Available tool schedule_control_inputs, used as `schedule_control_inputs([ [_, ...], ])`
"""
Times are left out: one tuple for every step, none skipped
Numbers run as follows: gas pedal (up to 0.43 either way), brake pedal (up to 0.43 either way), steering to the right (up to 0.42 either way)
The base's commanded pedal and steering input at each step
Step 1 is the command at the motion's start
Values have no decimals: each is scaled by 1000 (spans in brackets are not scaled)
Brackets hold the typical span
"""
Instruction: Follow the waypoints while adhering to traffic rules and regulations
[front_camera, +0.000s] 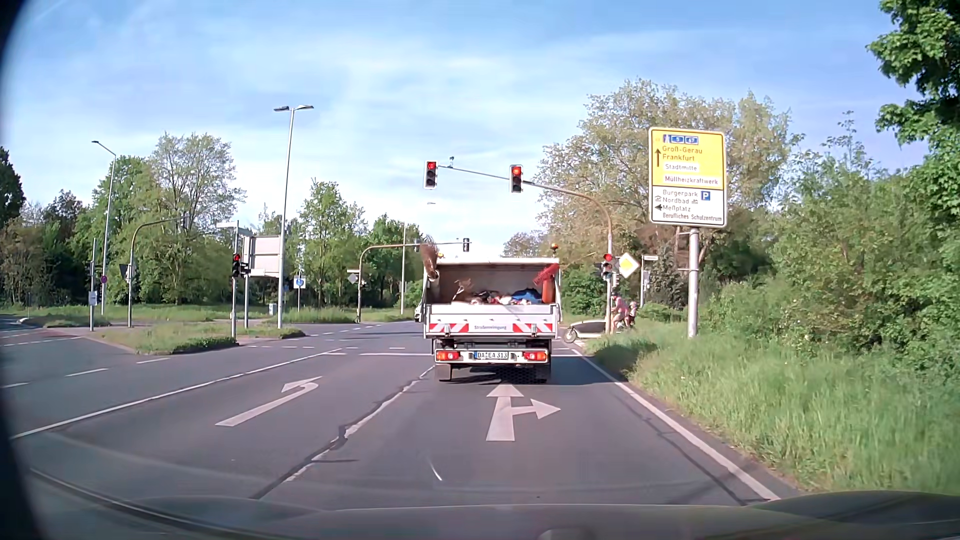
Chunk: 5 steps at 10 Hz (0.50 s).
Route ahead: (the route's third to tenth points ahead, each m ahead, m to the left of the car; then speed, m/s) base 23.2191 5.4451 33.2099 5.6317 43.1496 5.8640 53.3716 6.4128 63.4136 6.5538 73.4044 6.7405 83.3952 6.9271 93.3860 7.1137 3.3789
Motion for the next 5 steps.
schedule_control_inputs([
  [0, 280, -10],
  [0, 274, -10],
  [0, 274, -10],
  [0, 274, -10],
  [0, 268, -10],
])
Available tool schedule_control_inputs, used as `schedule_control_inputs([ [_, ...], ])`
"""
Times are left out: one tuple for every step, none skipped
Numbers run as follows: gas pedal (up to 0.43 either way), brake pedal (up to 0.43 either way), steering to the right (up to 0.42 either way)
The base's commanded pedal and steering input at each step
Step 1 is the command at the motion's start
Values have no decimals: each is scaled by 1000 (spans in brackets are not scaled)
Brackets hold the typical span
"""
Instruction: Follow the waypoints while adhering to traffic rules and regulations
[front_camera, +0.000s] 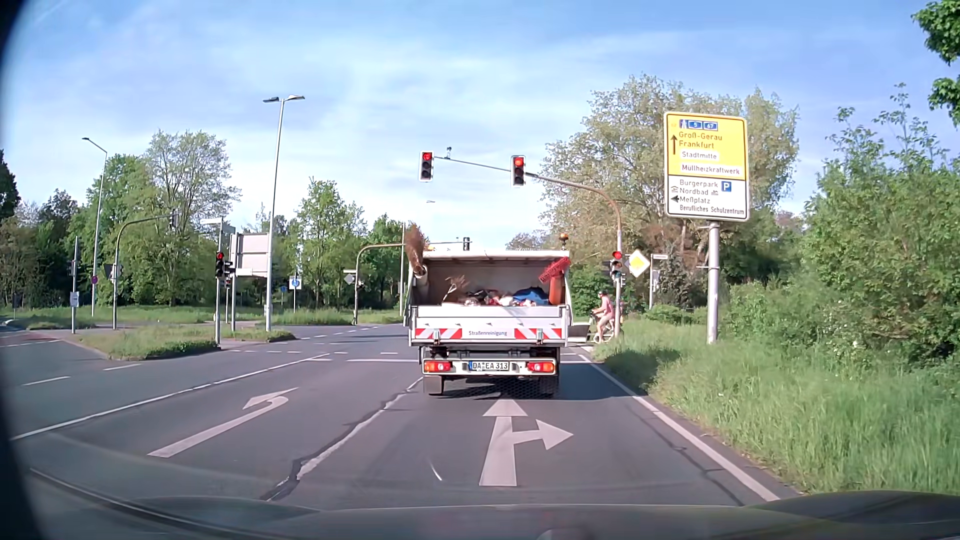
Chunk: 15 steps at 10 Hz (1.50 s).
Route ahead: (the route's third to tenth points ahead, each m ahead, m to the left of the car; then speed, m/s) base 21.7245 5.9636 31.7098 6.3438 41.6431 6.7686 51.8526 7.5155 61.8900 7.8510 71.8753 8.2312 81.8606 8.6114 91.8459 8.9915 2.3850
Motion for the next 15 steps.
schedule_control_inputs([
  [0, 274, -10],
  [0, 268, -10],
  [0, 262, -10],
  [0, 268, -10],
  [0, 268, -10],
  [0, 262, -10],
  [0, 256, -10],
  [0, 250, -10],
  [0, 244, -9],
  [0, 232, -10],
  [0, 226, -9],
  [0, 213, -9],
  [0, 207, -9],
  [0, 201, -8],
  [0, 195, -6],
])
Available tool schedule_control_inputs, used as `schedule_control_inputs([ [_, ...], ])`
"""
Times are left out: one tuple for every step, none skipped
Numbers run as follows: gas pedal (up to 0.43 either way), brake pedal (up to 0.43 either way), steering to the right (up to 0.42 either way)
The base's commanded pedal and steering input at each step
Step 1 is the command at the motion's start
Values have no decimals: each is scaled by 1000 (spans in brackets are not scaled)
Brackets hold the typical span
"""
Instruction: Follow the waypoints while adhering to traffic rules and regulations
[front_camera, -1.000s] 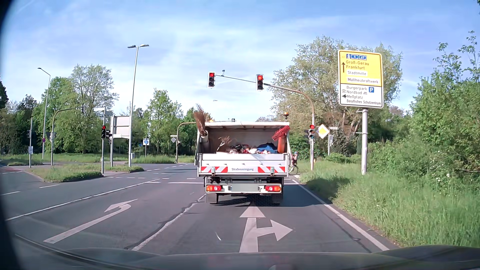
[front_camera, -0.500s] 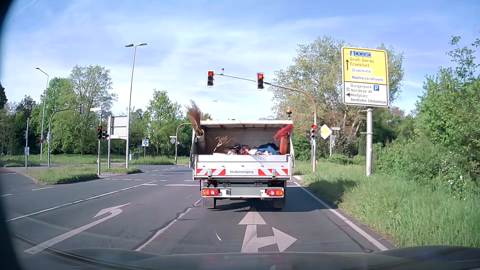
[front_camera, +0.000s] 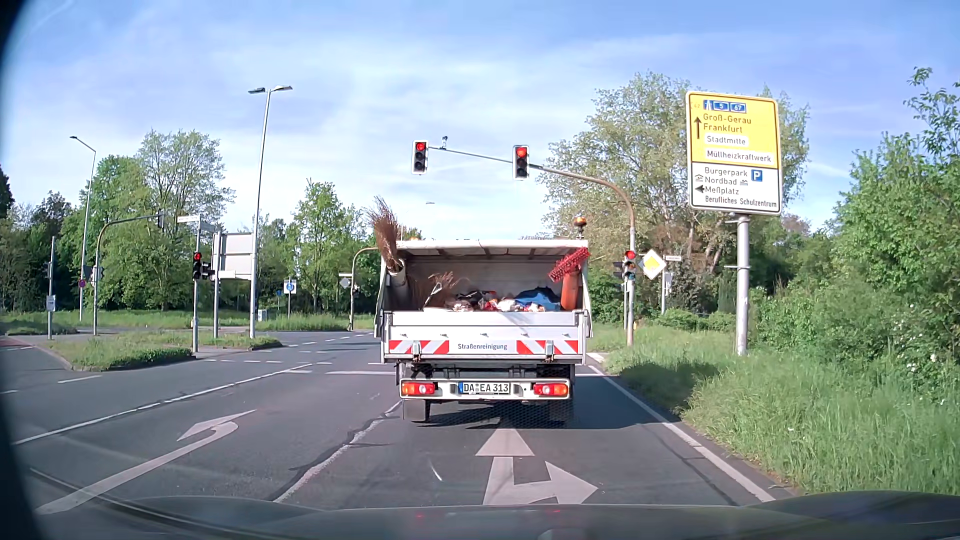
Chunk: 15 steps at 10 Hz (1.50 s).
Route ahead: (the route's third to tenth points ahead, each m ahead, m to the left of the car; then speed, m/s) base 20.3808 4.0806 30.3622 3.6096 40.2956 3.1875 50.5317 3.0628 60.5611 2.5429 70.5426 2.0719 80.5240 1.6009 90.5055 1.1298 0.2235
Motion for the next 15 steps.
schedule_control_inputs([
  [0, 183, -4],
  [0, 171, -1],
  [0, 159, 0],
  [0, 159, 0],
  [0, 159, 0],
  [0, 159, 0],
  [0, 152, 0],
  [0, 159, 0],
  [0, 171, -2],
  [0, 189, -3],
  [0, 207, -3],
  [0, 220, -4],
  [0, 232, -4],
  [0, 256, -4],
  [0, 280, -4],
])
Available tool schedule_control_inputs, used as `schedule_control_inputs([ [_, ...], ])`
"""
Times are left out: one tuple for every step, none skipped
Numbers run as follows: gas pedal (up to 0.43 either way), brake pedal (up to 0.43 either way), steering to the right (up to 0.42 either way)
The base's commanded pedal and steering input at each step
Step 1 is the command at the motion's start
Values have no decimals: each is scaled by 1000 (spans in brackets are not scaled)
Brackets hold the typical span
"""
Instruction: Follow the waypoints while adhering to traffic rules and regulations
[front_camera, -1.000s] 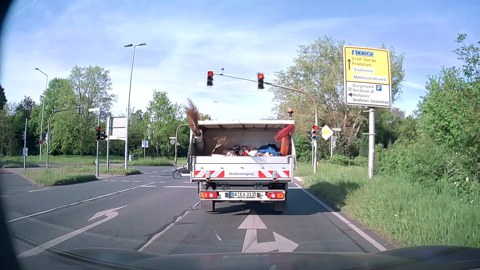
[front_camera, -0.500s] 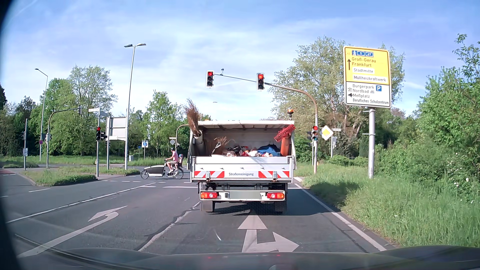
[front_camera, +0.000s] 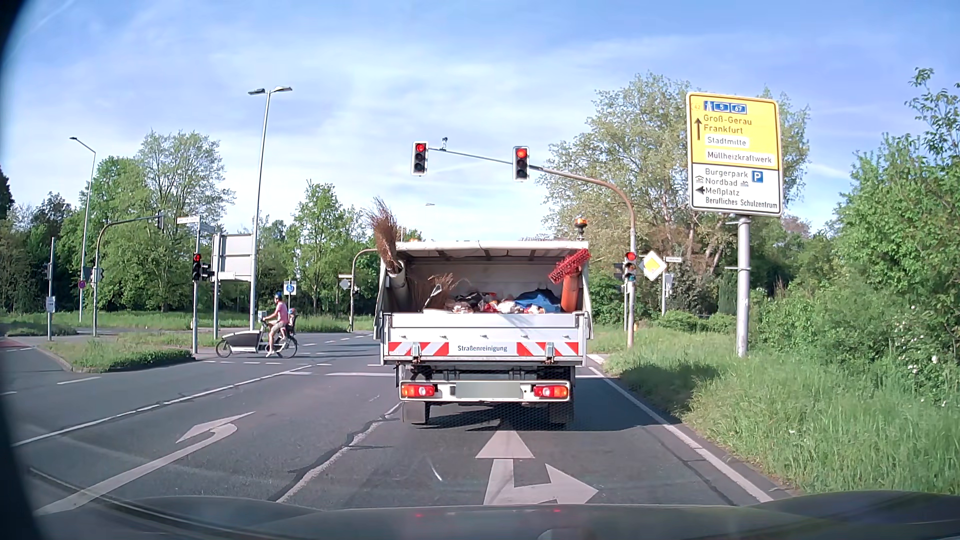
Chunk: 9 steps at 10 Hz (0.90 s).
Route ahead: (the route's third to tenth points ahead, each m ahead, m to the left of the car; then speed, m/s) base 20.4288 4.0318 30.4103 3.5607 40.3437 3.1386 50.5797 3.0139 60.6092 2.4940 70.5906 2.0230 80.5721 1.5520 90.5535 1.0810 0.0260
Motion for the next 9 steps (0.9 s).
schedule_control_inputs([
  [0, 299, -4],
  [0, 299, -4],
  [0, 299, -4],
  [0, 299, -4],
  [0, 299, -4],
  [0, 287, -4],
  [0, 280, -4],
  [0, 274, -4],
  [0, 274, -4],
])
